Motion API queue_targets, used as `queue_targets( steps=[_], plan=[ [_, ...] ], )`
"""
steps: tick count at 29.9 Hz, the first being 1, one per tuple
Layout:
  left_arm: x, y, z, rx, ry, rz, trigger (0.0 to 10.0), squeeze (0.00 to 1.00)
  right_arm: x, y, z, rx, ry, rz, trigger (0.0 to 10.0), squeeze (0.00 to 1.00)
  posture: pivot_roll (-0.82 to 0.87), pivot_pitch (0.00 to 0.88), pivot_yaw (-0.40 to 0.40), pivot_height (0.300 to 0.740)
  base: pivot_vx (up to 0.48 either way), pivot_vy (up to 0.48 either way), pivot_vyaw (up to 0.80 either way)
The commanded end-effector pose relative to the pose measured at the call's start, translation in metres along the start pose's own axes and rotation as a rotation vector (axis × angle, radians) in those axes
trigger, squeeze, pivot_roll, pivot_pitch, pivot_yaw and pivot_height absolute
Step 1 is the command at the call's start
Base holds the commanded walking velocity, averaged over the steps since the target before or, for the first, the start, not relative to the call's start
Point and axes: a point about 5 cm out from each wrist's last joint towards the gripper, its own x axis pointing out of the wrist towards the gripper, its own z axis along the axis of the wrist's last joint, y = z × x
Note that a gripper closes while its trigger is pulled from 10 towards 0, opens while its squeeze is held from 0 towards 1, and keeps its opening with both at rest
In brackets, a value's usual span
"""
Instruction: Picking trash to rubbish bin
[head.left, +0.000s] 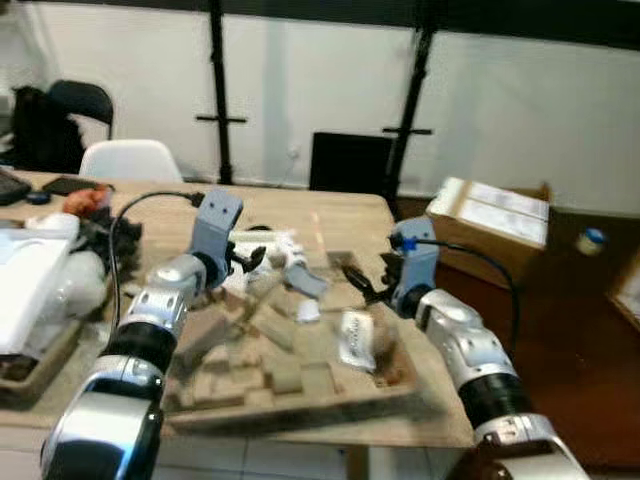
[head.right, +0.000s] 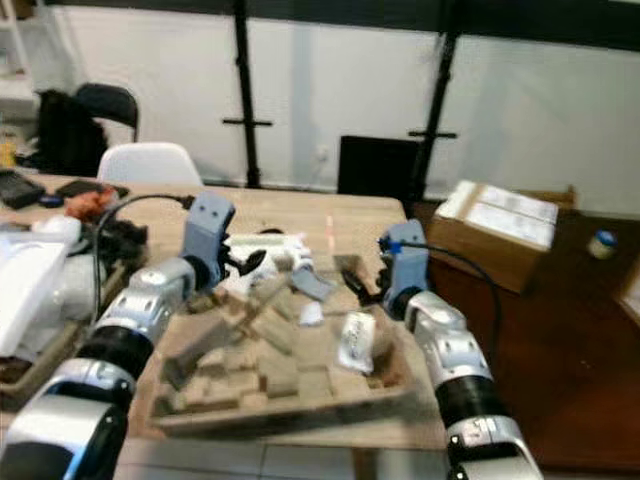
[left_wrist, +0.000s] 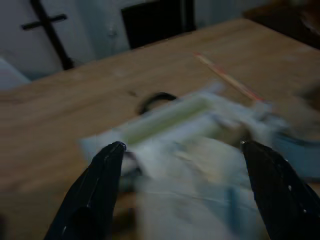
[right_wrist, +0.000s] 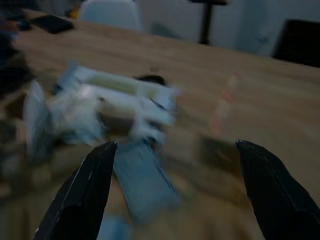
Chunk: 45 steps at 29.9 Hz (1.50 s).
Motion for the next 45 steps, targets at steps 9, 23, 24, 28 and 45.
queue_targets(
  steps=[9, 23, 24, 28, 45],
  plan=[
    [0.0002, -0.0033, 0.0044, 0.025, -0.022, -0.033, 10.0, 0.00, -0.0025, -0.0018, 0.0018, -0.010, 0.000, 0.002, 10.0, 0.00, 0.03, 0.024, -0.042, 0.740, 0.027, 0.000, 0.00],
    [-0.0007, -0.0058, 0.0043, 0.031, -0.029, -0.062, 10.0, 0.00, -0.0049, -0.0039, 0.0002, -0.010, 0.013, 0.002, 10.0, 0.00, 0.03, 0.024, -0.049, 0.740, 0.000, 0.000, 0.00],
    [-0.0007, -0.0058, 0.0043, 0.031, -0.029, -0.062, 10.0, 0.00, -0.0049, -0.0039, 0.0002, -0.010, 0.013, 0.002, 10.0, 0.00, 0.03, 0.024, -0.049, 0.740, 0.000, 0.000, 0.00],
    [-0.0006, -0.0065, 0.0036, 0.029, -0.028, -0.064, 10.0, 0.00, -0.0049, -0.0041, 0.0003, -0.011, 0.016, 0.004, 10.0, 0.00, 0.03, 0.025, -0.051, 0.740, 0.000, 0.000, 0.00],
    [0.0000, -0.0019, -0.0006, 0.007, -0.004, -0.016, 10.0, 0.00, -0.0053, -0.0038, -0.0007, -0.013, 0.027, 0.011, 10.0, 0.00, 0.03, 0.032, -0.053, 0.740, 0.000, 0.000, 0.00]
  ],
)
